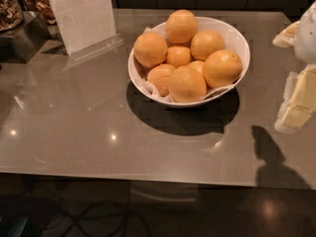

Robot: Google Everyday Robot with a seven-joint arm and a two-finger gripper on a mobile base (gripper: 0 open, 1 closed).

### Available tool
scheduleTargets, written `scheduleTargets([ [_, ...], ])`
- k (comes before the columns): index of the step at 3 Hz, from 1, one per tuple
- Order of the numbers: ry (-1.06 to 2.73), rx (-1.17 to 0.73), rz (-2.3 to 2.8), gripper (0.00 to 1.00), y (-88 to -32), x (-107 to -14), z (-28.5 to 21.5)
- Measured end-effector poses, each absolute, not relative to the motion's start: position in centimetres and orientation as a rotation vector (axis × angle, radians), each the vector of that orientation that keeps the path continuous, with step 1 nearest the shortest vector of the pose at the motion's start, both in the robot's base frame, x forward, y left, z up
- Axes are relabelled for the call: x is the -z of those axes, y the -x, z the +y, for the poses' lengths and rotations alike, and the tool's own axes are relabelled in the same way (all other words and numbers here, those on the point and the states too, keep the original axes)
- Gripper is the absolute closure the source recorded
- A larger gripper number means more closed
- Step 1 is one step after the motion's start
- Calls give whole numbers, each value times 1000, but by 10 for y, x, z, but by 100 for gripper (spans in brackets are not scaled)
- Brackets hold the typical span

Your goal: Pick orange from white bowl

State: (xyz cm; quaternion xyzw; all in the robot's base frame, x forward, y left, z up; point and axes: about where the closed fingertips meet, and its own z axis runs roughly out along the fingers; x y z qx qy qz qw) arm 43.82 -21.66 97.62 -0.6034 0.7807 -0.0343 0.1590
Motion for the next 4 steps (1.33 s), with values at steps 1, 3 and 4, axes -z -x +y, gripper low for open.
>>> scheduleTargets([
  [1, 1725, 98, 2223, 0, -440, -978, -215],
  [3, 1773, -17, 2080, 0, -486, -983, -180],
  [4, 1791, -94, 2036, 0, -515, -977, -160],
])
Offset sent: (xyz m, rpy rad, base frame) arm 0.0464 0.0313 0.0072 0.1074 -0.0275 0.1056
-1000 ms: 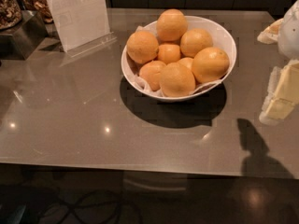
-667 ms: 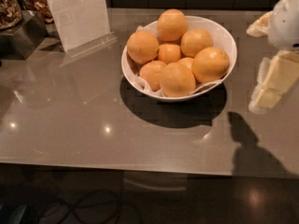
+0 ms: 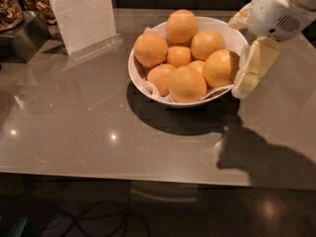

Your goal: Pick orange from white bowl

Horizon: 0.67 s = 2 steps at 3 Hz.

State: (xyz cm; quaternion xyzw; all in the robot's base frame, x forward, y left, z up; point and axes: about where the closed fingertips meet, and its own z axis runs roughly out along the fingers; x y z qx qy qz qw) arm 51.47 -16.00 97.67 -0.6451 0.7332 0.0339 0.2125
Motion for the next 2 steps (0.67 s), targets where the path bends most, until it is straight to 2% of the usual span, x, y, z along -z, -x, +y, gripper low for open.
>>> scheduleTargets([
  [2, 1724, -140, 2039, 0, -526, -970, -162],
])
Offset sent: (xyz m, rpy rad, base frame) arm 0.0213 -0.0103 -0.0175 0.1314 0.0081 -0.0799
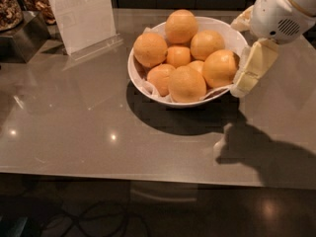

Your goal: Pick orange from white bowl

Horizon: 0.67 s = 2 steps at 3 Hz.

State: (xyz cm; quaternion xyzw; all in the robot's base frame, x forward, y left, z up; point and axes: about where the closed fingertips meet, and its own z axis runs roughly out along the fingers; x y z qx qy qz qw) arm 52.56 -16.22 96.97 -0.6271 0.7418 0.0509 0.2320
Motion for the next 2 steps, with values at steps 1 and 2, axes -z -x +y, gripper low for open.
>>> scheduleTargets([
  [1, 1655, -217, 2060, 0, -542, -955, -158],
  [2, 1586, -282, 2085, 0, -553, -940, -154],
])
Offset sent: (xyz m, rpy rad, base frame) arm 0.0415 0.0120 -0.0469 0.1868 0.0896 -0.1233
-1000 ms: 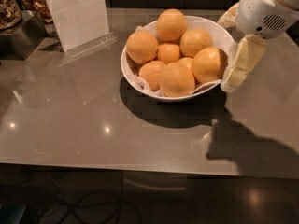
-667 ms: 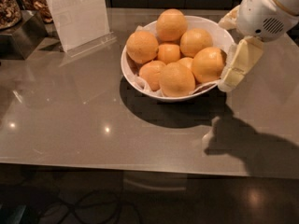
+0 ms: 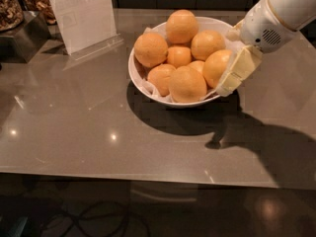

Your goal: Pick orange from white bowl

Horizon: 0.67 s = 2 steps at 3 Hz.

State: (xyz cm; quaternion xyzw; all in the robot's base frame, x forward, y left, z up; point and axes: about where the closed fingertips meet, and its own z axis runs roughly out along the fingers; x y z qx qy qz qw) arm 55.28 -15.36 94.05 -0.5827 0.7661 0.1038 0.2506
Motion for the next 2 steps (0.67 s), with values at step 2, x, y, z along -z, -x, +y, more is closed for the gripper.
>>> scheduleTargets([
  [2, 1432, -352, 2141, 0, -565, -915, -151],
])
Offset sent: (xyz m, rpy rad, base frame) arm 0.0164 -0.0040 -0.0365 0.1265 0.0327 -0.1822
